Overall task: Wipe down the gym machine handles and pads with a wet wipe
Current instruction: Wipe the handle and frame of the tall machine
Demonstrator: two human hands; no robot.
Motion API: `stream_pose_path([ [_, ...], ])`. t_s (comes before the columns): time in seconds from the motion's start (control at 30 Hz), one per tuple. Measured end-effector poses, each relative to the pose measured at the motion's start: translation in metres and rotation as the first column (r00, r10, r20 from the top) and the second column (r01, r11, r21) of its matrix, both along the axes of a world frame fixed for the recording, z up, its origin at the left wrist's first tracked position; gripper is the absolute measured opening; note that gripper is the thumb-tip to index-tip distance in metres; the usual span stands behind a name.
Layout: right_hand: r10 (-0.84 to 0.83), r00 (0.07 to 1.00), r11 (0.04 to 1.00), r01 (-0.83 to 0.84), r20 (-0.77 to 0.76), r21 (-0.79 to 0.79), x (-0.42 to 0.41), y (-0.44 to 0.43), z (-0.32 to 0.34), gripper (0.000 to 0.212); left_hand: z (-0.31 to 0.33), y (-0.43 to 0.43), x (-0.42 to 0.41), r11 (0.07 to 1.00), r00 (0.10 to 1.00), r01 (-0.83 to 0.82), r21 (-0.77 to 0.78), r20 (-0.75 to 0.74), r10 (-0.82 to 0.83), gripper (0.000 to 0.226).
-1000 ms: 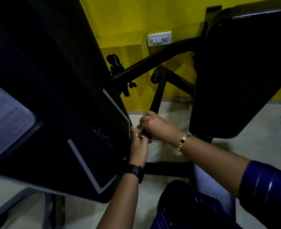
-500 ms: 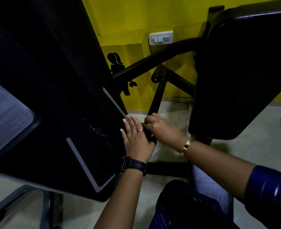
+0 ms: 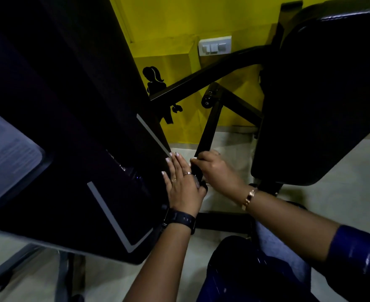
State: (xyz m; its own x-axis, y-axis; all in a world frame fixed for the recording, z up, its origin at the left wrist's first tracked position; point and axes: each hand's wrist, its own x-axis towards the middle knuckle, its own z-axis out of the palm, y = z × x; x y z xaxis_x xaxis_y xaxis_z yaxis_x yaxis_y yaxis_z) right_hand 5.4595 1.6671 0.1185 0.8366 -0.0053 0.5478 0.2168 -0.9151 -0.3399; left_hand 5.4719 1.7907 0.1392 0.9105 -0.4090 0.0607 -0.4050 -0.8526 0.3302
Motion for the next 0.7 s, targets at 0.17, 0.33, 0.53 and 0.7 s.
stream_pose_path([
  [0.17,-0.12,0.989,0.988,0.128,-0.092,0.089,0.028,-0.016,-0.001,0.027,-0.006,0.002,0.004,1.0,0.999,0.017,-0.003,-0.035,-0.017,0.103],
  [0.33,-0.128,0.99,0.966,0.136,-0.053,0.221,-0.008,0.021,0.006,0.03,-0.005,0.009,0.007,0.982,0.976,0.073,-0.175,-0.192,-0.107,0.102],
  [0.53,-0.067,0.997,0.938,0.053,0.029,0.343,-0.035,0.027,-0.01,0.028,-0.013,0.012,0.013,0.95,0.962,0.1,-0.295,-0.214,-0.168,0.109],
  [0.7,-0.221,0.975,0.778,0.198,-0.036,0.596,-0.037,0.039,-0.019,0.032,-0.016,0.017,0.022,0.767,0.788,-0.089,-0.636,-0.515,-0.336,0.098],
])
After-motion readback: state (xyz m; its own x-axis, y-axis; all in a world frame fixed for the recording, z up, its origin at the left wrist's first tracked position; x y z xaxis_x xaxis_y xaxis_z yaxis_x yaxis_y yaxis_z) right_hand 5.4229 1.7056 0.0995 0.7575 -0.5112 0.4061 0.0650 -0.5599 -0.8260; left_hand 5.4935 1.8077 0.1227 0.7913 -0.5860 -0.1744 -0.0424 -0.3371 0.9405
